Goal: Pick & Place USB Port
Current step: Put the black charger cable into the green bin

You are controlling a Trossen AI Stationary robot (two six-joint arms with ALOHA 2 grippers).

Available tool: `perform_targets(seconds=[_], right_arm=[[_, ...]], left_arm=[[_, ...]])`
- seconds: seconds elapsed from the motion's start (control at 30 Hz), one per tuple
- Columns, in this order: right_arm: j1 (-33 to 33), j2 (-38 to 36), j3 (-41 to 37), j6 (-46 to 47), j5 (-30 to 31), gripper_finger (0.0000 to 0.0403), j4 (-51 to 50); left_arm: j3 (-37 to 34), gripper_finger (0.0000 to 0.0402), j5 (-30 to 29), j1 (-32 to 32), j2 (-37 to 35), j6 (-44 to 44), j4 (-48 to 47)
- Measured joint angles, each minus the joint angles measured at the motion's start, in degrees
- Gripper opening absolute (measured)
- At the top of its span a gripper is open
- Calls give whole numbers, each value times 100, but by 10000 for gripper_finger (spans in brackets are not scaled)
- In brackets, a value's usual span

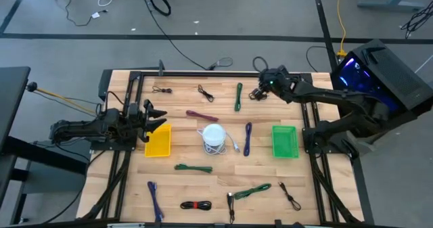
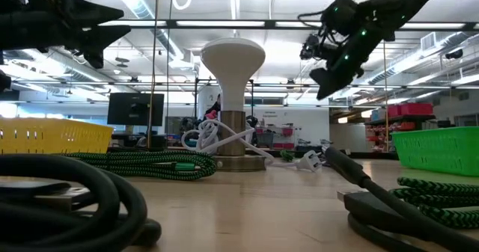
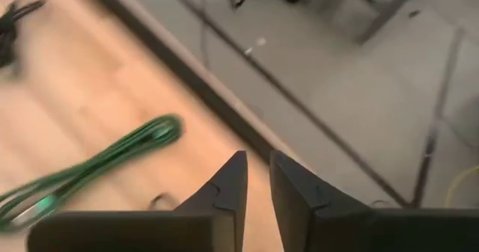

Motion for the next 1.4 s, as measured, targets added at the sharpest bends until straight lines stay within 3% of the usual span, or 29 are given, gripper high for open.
perform_targets(seconds=[0.2, 0.3, 0.53, 0.63, 0.73, 0.93, 1.17, 1.4], right_arm=[[113, 227, 9, 483, -789, 56, -866], [113, 343, 9, 327, -804, 44, -1161], [-34, 837, 9, 425, -790, 21, -949], [-180, 1091, 9, 431, -1328, 26, -865], [-261, 1278, 9, 399, -1435, 49, -857], [-278, 1433, 9, 252, -1007, 129, -604], [-300, 1433, 9, 154, -1196, 227, -528], [-299, 1562, 9, 84, -988, 257, -440]], left_arm=[[-1, 165, -1, 0, 0, 3, -200], [0, 165, -2, 0, 0, 5, -224], [-2, 165, -42, 0, 0, 3, -220], [-2, 165, -42, -7, 0, 3, -224], [-2, 165, -41, -9, 0, 3, -285], [-2, 165, -44, -9, 0, 7, -297], [0, 165, -44, -9, 0, 9, -299], [0, 165, -44, -9, 0, 22, -303]])
